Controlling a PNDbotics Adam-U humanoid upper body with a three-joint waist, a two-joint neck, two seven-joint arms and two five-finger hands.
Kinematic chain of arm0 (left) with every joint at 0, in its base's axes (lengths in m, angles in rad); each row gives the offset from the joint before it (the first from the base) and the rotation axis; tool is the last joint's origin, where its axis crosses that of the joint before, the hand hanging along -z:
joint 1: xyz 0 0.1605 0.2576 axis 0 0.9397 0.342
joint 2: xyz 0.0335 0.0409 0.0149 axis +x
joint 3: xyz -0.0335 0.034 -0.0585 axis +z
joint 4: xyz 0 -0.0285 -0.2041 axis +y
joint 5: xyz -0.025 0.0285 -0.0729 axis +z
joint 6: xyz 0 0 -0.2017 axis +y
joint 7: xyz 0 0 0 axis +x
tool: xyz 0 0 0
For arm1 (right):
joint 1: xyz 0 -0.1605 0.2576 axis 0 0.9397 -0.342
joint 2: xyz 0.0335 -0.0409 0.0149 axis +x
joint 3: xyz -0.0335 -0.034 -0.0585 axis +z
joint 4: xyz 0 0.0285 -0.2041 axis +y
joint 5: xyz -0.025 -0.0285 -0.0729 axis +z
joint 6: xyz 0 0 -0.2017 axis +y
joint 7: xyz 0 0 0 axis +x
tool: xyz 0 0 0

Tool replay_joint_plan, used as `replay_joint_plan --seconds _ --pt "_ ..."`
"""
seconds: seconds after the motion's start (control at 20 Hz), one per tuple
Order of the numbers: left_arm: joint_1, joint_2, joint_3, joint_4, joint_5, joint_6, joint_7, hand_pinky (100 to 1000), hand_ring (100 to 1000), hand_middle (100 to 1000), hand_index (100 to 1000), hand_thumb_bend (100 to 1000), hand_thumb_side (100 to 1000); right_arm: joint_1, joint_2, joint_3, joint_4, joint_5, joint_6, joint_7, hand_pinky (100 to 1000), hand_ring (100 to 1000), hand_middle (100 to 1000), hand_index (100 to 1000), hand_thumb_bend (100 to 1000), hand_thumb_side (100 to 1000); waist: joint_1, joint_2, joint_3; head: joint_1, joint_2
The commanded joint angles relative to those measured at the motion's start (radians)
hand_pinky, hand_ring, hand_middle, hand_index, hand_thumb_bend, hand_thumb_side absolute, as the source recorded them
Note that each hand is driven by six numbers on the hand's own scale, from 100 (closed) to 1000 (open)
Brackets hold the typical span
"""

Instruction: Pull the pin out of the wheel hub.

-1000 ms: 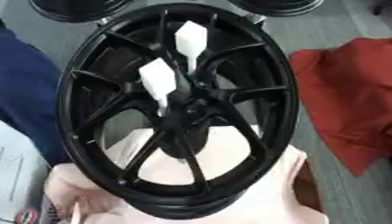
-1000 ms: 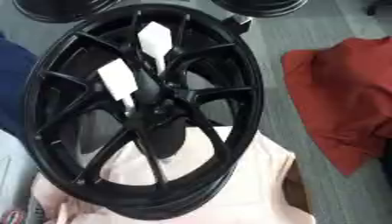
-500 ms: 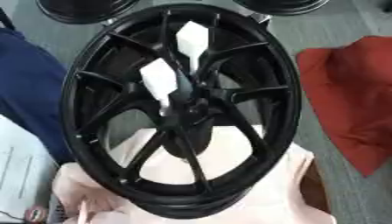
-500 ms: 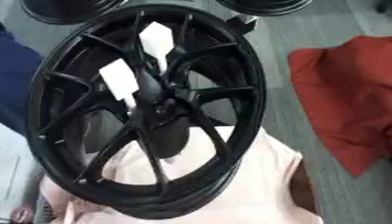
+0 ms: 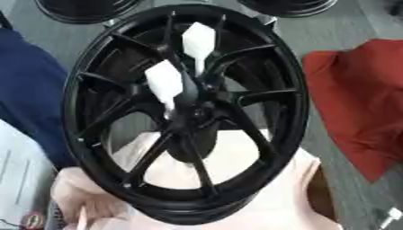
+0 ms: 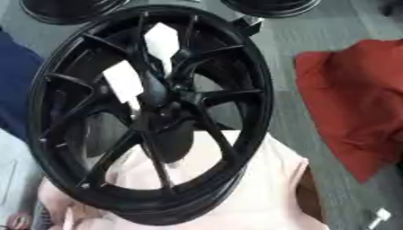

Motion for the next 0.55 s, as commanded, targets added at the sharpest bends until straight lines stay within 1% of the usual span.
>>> replay_joint_plan --seconds 0.05,0.15,0.3,0.4,0.45,0.5,0.55 --pt "-0.018 0.023 -0.007 -0.028 0.000 -0.003 -0.009 680 527 527 688 415 524 -0.046 0.067 0.044 -0.033 0.053 -0.041 -0.053 675 697 538 700 100 698 -0.006 -0.006 0.006 -0.009 -0.013" --pt "-0.028 0.026 -0.015 -0.034 0.002 -0.007 -0.010 679 535 526 688 412 521 -0.092 0.108 0.088 -0.034 0.061 -0.070 -0.081 672 691 530 695 100 675 -0.009 -0.003 0.011 -0.009 -0.017" --pt "-0.043 0.027 -0.028 -0.043 0.005 -0.017 -0.010 679 548 525 686 406 517 -0.140 0.121 0.156 -0.034 0.060 -0.112 -0.124 667 682 523 690 100 740 -0.011 0.002 0.012 -0.006 -0.024" --pt "-0.050 0.027 -0.036 -0.046 0.005 -0.021 -0.011 678 548 525 687 405 519 -0.150 0.126 0.192 -0.034 0.085 -0.139 -0.155 662 676 518 681 100 743 -0.011 0.005 0.012 -0.004 -0.028" --pt "-0.053 0.027 -0.039 -0.046 0.005 -0.022 -0.013 678 548 525 687 405 519 -0.157 0.130 0.205 -0.034 0.099 -0.139 -0.171 660 673 515 680 100 677 -0.011 0.007 0.013 -0.001 -0.031" --pt "-0.055 0.026 -0.041 -0.046 0.004 -0.023 -0.014 678 548 525 687 403 518 -0.166 0.134 0.218 -0.034 0.107 -0.133 -0.187 659 671 513 679 100 752 -0.011 0.009 0.014 0.003 -0.034" --pt "-0.056 0.026 -0.043 -0.047 0.004 -0.025 -0.015 678 548 525 687 403 517 -0.175 0.136 0.229 -0.034 0.111 -0.126 -0.202 657 667 510 677 100 751 -0.010 0.011 0.015 0.006 -0.038"
